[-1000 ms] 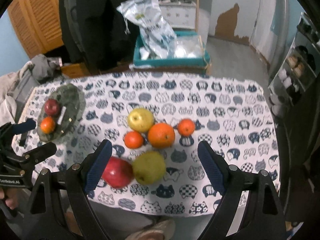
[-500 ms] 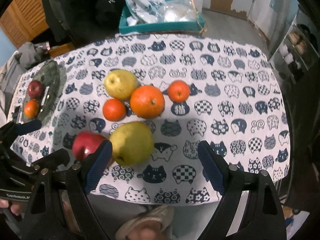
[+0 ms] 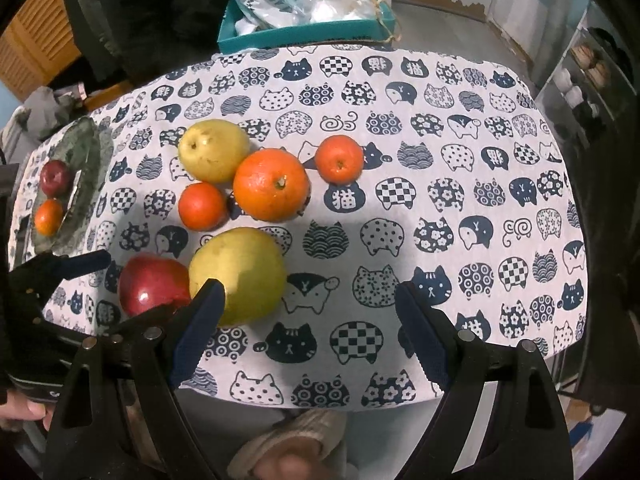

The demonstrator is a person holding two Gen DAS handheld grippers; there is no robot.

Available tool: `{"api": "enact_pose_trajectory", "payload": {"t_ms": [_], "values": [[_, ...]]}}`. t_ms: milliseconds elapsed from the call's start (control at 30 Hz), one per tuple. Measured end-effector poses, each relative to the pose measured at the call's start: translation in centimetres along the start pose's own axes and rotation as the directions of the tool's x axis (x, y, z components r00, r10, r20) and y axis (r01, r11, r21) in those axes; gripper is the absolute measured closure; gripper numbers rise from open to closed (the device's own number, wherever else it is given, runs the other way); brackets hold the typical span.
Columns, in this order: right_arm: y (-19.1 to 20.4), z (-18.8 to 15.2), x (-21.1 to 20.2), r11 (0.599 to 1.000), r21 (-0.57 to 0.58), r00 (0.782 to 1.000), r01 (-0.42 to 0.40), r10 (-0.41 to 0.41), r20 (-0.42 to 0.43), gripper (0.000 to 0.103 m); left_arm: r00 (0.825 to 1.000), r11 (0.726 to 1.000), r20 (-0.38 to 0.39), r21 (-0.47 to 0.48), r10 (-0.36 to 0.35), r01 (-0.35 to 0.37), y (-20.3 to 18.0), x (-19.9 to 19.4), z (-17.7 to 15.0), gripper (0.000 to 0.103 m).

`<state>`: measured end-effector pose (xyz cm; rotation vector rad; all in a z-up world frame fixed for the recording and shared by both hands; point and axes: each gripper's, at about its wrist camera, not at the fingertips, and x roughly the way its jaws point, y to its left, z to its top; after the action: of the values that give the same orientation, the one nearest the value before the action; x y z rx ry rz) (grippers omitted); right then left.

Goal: Organize fruits
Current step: 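Grasp the second red apple with the left tool while the right tool approaches the yellow pear, then lift the red apple with the left tool while the right tool grasps the yellow pear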

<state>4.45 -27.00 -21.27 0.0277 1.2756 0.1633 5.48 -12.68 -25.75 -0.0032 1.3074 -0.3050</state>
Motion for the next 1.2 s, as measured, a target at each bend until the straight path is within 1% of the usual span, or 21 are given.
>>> {"api": "enact_pose_trajectory", "payload": {"t_ms": [67, 133, 200, 233, 267, 300, 400, 533, 667, 900, 1000, 1200], "values": [[-0.1, 0.1, 0.3, 1.0, 0.005, 1.0, -0.002, 0.002, -0.005, 0.016, 1.0, 1.0, -0.004, 0.003, -0.011, 0.011, -0.1, 0.3, 0.0, 0.002], [-0.2, 0.1, 0.5, 1.0, 0.007, 1.0, -0.001, 0.001, -0.009, 0.016, 1.0, 1.0, -0.009, 0.013, -0.019, 0.019, -0.4, 0.7, 0.0, 0.006], [-0.2, 0.1, 0.6, 1.0, 0.009, 1.0, -0.002, 0.002, -0.009, 0.016, 0.999, 0.999, -0.029, 0.022, -0.024, 0.025, -0.5, 1.3, 0.0, 0.018], [-0.1, 0.2, 0.6, 1.0, 0.008, 1.0, -0.004, 0.004, -0.008, 0.016, 0.999, 0.999, -0.038, 0.021, -0.037, 0.038, -0.4, 1.4, -0.1, 0.019], [0.0, 0.2, 0.6, 1.0, 0.007, 1.0, -0.007, 0.007, -0.006, 0.016, 0.997, 0.998, -0.048, 0.018, -0.053, 0.054, -0.4, 1.5, -0.1, 0.024], [0.1, 0.2, 0.6, 1.0, 0.006, 1.0, -0.009, 0.009, -0.006, 0.016, 0.997, 0.998, -0.052, 0.015, -0.064, 0.065, -0.4, 1.6, -0.2, 0.024], [0.4, 0.2, 0.9, 1.0, 0.0, 1.0, -0.015, 0.015, -0.009, 0.016, 0.997, 0.998, -0.049, 0.029, -0.062, 0.064, -0.4, 1.5, -0.4, 0.025], [0.8, 0.4, 1.2, 0.999, 0.004, 0.999, -0.044, 0.044, -0.008, 0.016, 1.0, 1.0, -0.018, 0.025, -0.006, 0.007, 0.5, 0.9, -0.2, 0.025], [1.5, 0.7, 1.7, 0.997, 0.007, 0.997, -0.07, 0.071, -0.012, 0.016, 1.0, 1.0, 0.017, -0.02, 0.02, -0.02, 2.7, -0.2, 0.5, 0.025], [3.5, 0.9, 3.0, 0.994, -0.011, 0.993, -0.109, 0.108, -0.04, 0.016, 0.995, 0.993, 0.038, -0.082, 0.089, -0.085, 5.8, -1.3, 0.8, 0.025], [4.2, 0.8, 3.9, 0.994, -0.024, 0.992, -0.106, 0.105, -0.065, 0.016, 0.994, 0.99, 0.043, -0.103, 0.1, -0.095, 6.7, -1.5, 0.7, 0.025], [4.9, 0.4, 5.9, 0.996, -0.036, 0.991, -0.076, 0.071, -0.11, 0.016, 0.993, 0.99, 0.045, -0.101, 0.107, -0.102, 7.1, -1.6, 0.4, 0.025]]}}
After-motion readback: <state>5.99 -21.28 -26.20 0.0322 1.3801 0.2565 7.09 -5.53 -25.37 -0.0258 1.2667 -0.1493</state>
